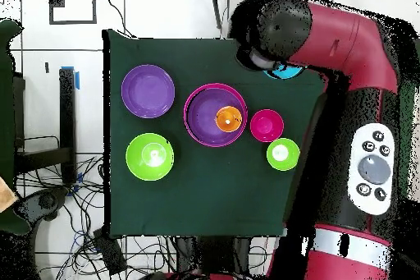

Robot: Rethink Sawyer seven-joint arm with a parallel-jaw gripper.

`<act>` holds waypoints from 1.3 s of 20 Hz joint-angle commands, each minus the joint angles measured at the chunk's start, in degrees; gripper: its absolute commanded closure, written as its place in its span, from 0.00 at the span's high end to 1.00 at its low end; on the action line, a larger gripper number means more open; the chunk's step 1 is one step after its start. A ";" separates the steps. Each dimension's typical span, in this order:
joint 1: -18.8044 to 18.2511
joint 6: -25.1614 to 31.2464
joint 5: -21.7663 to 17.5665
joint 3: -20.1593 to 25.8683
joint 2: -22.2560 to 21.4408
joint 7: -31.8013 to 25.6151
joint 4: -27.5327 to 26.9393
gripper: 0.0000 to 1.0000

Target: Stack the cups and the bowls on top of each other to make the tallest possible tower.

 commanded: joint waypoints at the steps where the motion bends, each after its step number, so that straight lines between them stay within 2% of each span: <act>1: 0.96 16.67 -3.69 0.03 5.49 0.02 -11.48 0.00; 3: 0.95 17.66 -3.09 0.65 8.02 1.14 -14.57 0.00; 5: 1.61 16.29 -1.61 0.10 8.02 4.99 -12.33 0.00; 10: 5.04 12.83 1.12 -4.05 4.09 16.38 -3.46 0.00; 15: 6.18 8.55 3.90 -4.71 2.63 18.44 3.17 0.00; 26: 10.58 3.54 7.12 -7.37 2.47 24.96 8.64 0.00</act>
